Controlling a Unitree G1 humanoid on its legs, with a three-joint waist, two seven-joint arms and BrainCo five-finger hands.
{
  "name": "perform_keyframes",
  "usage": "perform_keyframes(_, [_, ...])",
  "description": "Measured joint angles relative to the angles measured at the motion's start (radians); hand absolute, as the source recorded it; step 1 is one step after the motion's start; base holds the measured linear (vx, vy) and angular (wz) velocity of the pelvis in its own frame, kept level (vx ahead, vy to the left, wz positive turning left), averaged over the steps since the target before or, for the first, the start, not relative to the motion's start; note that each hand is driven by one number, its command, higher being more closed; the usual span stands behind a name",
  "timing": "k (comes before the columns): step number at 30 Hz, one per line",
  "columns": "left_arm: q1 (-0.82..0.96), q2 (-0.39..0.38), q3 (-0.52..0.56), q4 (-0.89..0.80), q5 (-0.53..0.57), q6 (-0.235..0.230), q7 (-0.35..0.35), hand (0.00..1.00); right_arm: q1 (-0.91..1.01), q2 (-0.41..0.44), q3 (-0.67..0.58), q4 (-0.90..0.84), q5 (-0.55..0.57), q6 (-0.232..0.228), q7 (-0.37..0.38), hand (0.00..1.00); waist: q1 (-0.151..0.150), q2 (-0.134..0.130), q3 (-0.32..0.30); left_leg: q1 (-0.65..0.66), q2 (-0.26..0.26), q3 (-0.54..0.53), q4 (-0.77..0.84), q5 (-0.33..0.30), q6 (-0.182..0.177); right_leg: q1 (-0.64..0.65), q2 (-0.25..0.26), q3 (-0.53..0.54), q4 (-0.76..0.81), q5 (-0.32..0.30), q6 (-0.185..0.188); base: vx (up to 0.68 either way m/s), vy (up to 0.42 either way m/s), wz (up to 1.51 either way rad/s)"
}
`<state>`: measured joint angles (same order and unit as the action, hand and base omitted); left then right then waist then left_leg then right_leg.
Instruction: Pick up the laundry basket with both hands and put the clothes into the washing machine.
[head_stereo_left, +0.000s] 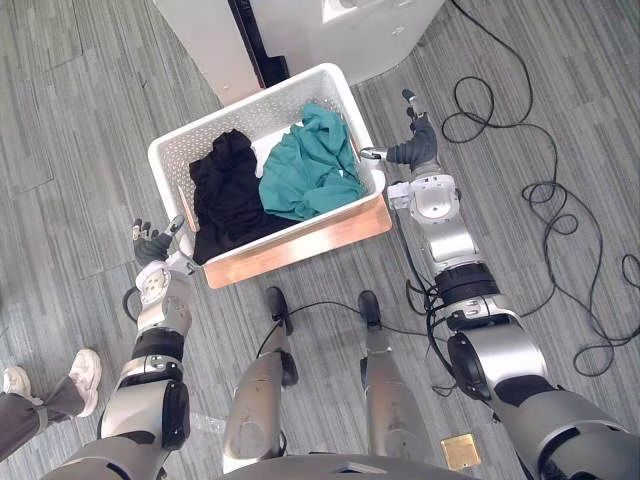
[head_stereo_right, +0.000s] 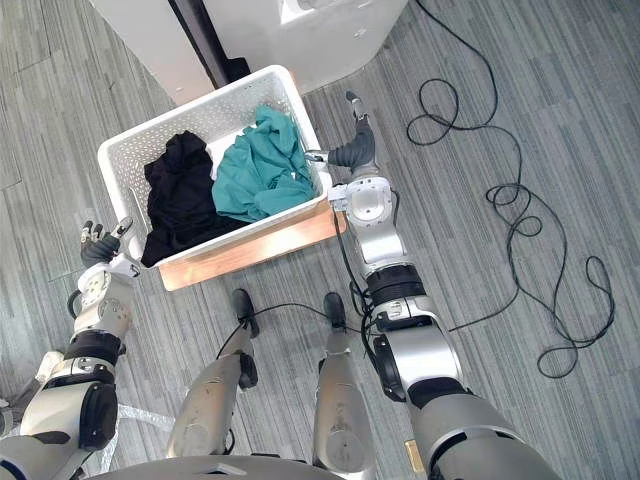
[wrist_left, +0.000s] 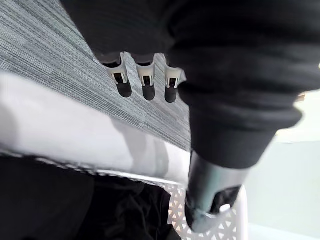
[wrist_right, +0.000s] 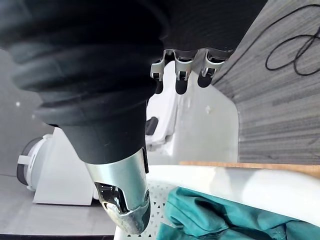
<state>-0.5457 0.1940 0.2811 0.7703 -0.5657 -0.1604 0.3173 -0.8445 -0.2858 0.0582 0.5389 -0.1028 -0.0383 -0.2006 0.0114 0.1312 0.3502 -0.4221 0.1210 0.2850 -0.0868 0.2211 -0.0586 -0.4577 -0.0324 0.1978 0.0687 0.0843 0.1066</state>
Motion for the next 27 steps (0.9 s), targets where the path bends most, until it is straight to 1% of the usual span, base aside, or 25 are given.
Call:
perform_keyframes(4, [-0.033,-0.004,-0.01,0.03,0.0,0.0,0.003,0.0,-0.004,0.002,0.006,0.005,0.0,0.003,-0.004,0.0,-0.004,0.0,0.0,-0.001,0.001,0.001,0.0,0.0,0.0,-0.002,0.002,0.001,0.0,0.0,0.0,0.0,0.0,0.0])
perform_keyframes(7, [-0.05,-0.01,-0.021,0.031,0.0,0.0,0.007,0.0,-0.036,0.003,0.008,0.062,0.0,0.012,-0.009,0.0,-0.007,0.0,0.0,-0.011,0.001,0.004,0.0,0.001,-0.001,-0.017,0.003,0.005,0.005,0.001,-0.001,-0.01,-0.006,-0.02])
perform_keyframes(11, [-0.088,-0.007,-0.032,0.031,0.001,0.0,0.009,0.0,-0.063,0.003,-0.002,0.068,0.031,0.018,-0.027,0.0,-0.003,0.008,0.034,-0.015,0.0,0.012,0.0,0.006,-0.001,-0.03,0.002,0.011,0.021,0.001,0.0,-0.04,-0.019,-0.03])
perform_keyframes(15, [-0.112,-0.003,-0.06,0.031,0.002,0.001,0.009,0.0,-0.067,0.003,-0.013,0.078,0.038,0.02,-0.027,0.0,-0.004,0.009,0.05,-0.019,0.0,0.011,0.0,0.005,-0.003,-0.036,0.002,0.012,0.025,0.001,0.001,-0.04,-0.026,0.01])
perform_keyframes(19, [-0.139,0.002,-0.086,0.031,0.001,0.003,0.009,0.0,-0.074,0.005,-0.036,0.115,0.063,0.022,-0.028,0.0,-0.004,0.009,0.052,-0.049,-0.002,0.012,0.0,0.011,-0.006,-0.073,0.001,0.015,0.041,0.001,0.002,-0.02,-0.013,0.0])
perform_keyframes(26, [-0.148,0.006,-0.09,0.037,0.001,0.009,0.009,0.0,-0.075,0.012,-0.044,0.113,0.078,0.011,-0.027,0.0,-0.005,0.009,0.059,-0.051,-0.005,0.022,0.0,0.01,-0.012,-0.097,0.002,0.029,0.074,-0.01,0.008,-0.02,-0.018,-0.03])
perform_keyframes(27, [-0.149,0.006,-0.09,0.039,0.001,0.01,0.009,1.0,-0.075,0.012,-0.044,0.113,0.078,0.011,-0.027,0.0,-0.006,0.009,0.059,-0.051,-0.006,0.024,0.0,0.01,-0.012,-0.104,0.002,0.033,0.085,-0.016,0.009,-0.03,-0.031,-0.05])
